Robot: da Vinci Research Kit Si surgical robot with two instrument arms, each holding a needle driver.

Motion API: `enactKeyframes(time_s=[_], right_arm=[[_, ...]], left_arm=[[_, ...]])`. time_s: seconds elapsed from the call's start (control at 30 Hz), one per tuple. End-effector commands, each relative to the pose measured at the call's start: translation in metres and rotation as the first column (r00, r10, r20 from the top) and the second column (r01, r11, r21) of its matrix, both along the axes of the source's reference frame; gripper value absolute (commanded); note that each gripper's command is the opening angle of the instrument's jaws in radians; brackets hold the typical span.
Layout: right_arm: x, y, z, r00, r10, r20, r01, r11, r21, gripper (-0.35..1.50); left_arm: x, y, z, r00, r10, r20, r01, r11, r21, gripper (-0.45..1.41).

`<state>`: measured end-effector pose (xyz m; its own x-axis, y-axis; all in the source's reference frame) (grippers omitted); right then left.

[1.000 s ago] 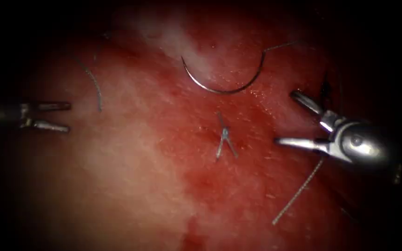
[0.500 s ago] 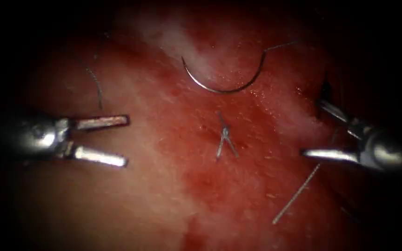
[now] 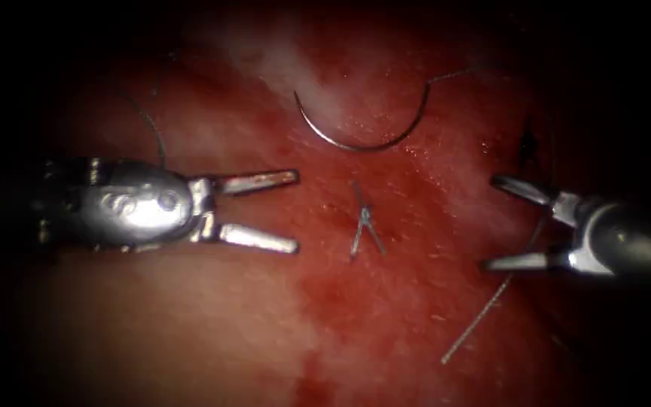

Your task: Wound Closure

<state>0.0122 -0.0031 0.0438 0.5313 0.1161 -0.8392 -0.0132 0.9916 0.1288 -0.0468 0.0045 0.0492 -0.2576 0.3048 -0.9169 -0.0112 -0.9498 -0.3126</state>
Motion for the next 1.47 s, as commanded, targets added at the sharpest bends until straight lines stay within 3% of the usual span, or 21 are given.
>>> enactKeyframes(time_s=[0.03,0.23,1.47], right_arm=[[0.0007,-0.0003,0.0003,1.0,-0.002,-0.011,0.002,1.0,-0.009,1.18],[0.0007,0.0,0.0001,1.0,-0.006,-0.019,0.006,1.0,-0.029,1.18],[0.0001,-0.0002,-0.0011,0.998,0.014,-0.056,-0.019,0.997,-0.077,1.11]], left_arm=[[-0.0004,-0.0002,0.0009,1.0,0.004,0.005,-0.004,1.0,-0.005,0.52],[0.0001,-0.0005,0.0023,1.0,0.008,0.005,-0.008,1.0,-0.005,0.52],[0.0007,-0.0005,0.002,1.0,0.005,0.001,-0.005,1.0,-0.006,0.46]])
